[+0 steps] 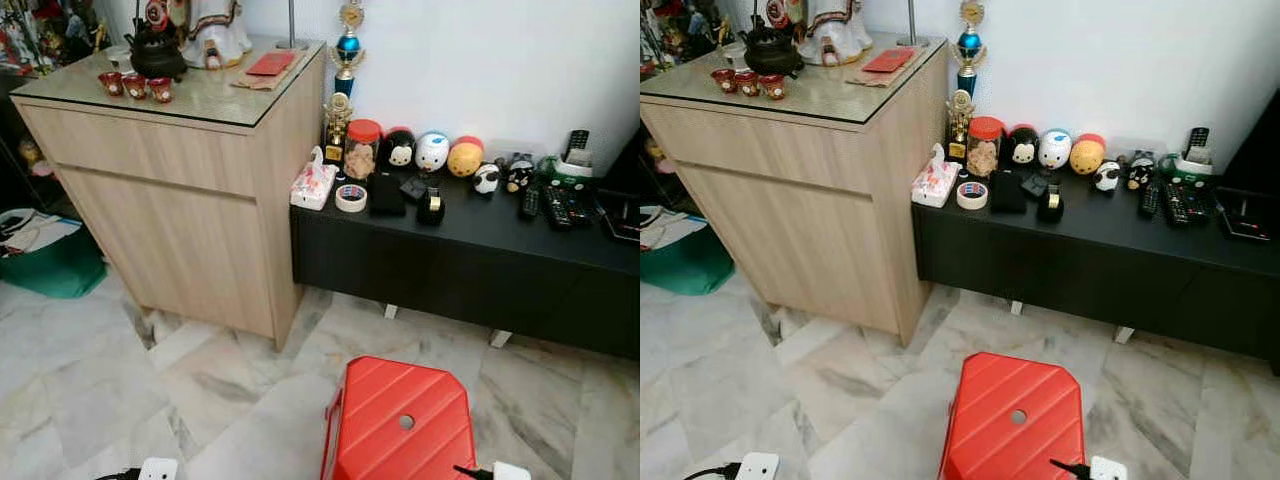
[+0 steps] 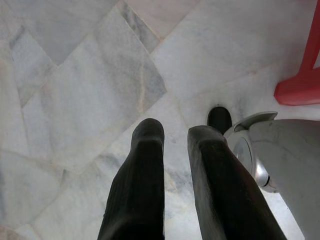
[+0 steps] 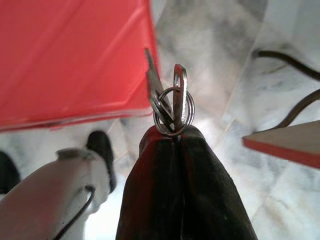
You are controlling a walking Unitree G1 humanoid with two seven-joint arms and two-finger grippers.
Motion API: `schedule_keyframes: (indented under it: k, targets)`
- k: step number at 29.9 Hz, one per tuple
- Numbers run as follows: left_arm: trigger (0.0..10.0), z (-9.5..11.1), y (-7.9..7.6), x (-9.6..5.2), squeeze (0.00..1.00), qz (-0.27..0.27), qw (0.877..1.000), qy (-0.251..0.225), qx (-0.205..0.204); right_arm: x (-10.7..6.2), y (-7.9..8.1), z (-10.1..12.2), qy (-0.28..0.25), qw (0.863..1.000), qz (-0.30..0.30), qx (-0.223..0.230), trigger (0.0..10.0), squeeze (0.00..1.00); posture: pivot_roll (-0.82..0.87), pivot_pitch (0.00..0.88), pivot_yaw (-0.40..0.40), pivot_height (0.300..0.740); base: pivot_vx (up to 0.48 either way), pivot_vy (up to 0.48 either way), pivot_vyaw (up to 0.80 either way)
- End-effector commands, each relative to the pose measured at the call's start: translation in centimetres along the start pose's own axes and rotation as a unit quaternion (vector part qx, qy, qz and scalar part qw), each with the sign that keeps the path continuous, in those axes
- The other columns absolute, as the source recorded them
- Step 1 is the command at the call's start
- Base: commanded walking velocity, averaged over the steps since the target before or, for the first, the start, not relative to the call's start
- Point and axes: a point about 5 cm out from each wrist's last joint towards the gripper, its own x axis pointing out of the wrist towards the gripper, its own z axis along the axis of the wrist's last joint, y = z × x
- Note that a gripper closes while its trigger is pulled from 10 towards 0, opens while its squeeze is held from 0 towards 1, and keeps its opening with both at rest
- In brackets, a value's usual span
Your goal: Hang keys on a hook
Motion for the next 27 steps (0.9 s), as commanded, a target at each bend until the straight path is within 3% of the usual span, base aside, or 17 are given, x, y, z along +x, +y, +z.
schedule_keyframes:
  k: [1, 4, 10, 16, 18, 19, 20, 21, 22, 23, 24, 25, 26, 27]
  targets:
    - [10.0, -0.8, -0.2, -0.2, 0.00, -0.008, 1.000, 0.012, 0.014, 0.0, -0.3, 0.6, -0.010, 1.000, -0.008, 0.006, 10.0, 0.00, 0.08, 0.000, -0.049, 0.730, 0.000, 0.000, 0.00]
    - [10.0, -0.9, -0.3, -0.2, 0.00, -0.008, 1.000, 0.013, 0.015, 0.0, -0.7, 1.2, -0.018, 0.999, -0.013, -0.040, 10.0, 0.00, 0.08, 0.000, -0.051, 0.730, 0.000, 0.000, 0.00]
    - [10.0, -1.0, -0.4, -0.2, 0.00, -0.010, 1.000, 0.013, 0.015, 0.0, -0.7, 1.3, -0.019, 0.999, -0.017, -0.045, 10.0, 0.00, 0.08, 0.000, -0.053, 0.730, 0.000, 0.000, 0.00]
    - [10.0, -1.1, -0.5, -0.2, 0.00, -0.012, 1.000, 0.014, 0.017, 0.0, 0.5, 0.1, -0.010, 0.999, -0.008, -0.045, 10.0, 0.00, 0.08, 0.000, -0.055, 0.730, 0.000, 0.000, 0.00]
    - [10.0, -1.1, -0.5, -0.2, 0.00, -0.012, 1.000, 0.014, 0.017, 0.0, 0.7, 0.0, -0.010, 0.995, 0.002, -0.100, 10.0, 0.00, 0.08, 0.000, -0.058, 0.730, 0.000, 0.000, 0.00]
    - [10.0, -1.1, -0.6, -0.2, 0.00, -0.013, 1.000, 0.014, 0.017, 0.0, 1.2, -0.1, -0.005, 0.976, 0.024, -0.218, 10.0, 0.00, 0.08, 0.000, -0.057, 0.730, 0.000, 0.000, 0.00]
    - [10.0, -1.0, -0.6, -0.2, 0.00, -0.013, 1.000, 0.013, 0.017, 0.0, 1.3, 0.0, -0.005, 0.957, 0.034, -0.288, 10.0, 0.00, 0.09, 0.000, -0.059, 0.730, 0.000, 0.000, 0.00]
    - [10.0, -1.0, -0.7, -0.2, 0.00, -0.014, 1.000, 0.012, 0.017, -0.1, 1.5, -0.1, -0.003, 0.928, 0.052, -0.369, 10.0, 0.00, 0.09, 0.000, -0.059, 0.730, 0.000, 0.000, 0.00]
    - [10.0, -0.9, -0.7, -0.2, 0.00, -0.015, 1.000, 0.012, 0.017, -0.1, 1.6, -0.1, -0.001, 0.903, 0.065, -0.424, 10.0, 0.00, 0.09, 0.000, -0.059, 0.730, 0.000, 0.000, 0.00]
    - [10.0, -0.9, -0.7, -0.2, 0.00, -0.015, 1.000, 0.012, 0.017, -0.1, 1.6, -0.1, -0.001, 0.903, 0.065, -0.424, 10.0, 0.00, 0.09, 0.000, -0.059, 0.730, 0.000, 0.000, 0.00]
    - [10.0, -0.9, -0.8, -0.2, 0.00, -0.015, 1.000, 0.011, 0.016, -0.1, 1.7, 0.1, -0.002, 0.866, 0.077, -0.494, 10.0, 0.00, 0.08, 0.000, -0.063, 0.730, 0.000, 0.000, 0.00]
    - [10.0, -0.8, -0.8, -0.2, 0.00, -0.015, 1.000, 0.010, 0.016, -0.1, 1.7, 0.3, -0.002, 0.843, 0.082, -0.531, 10.0, 0.00, 0.08, 0.000, -0.063, 0.730, 0.000, 0.000, 0.00]
    - [10.0, -0.7, -0.9, -0.1, 0.00, -0.016, 1.000, 0.008, 0.014, 0.0, 1.1, 1.4, 0.004, 0.777, 0.084, -0.623, 10.0, 0.00, 0.08, 0.000, -0.072, 0.730, 0.000, 0.000, 0.00]
    - [10.0, -0.6, -0.9, -0.1, 0.00, -0.016, 1.000, 0.008, 0.013, 0.0, 0.9, 1.7, 0.006, 0.763, 0.083, -0.641, 10.0, 0.00, 0.08, 0.000, -0.072, 0.730, 0.000, 0.000, 0.00]
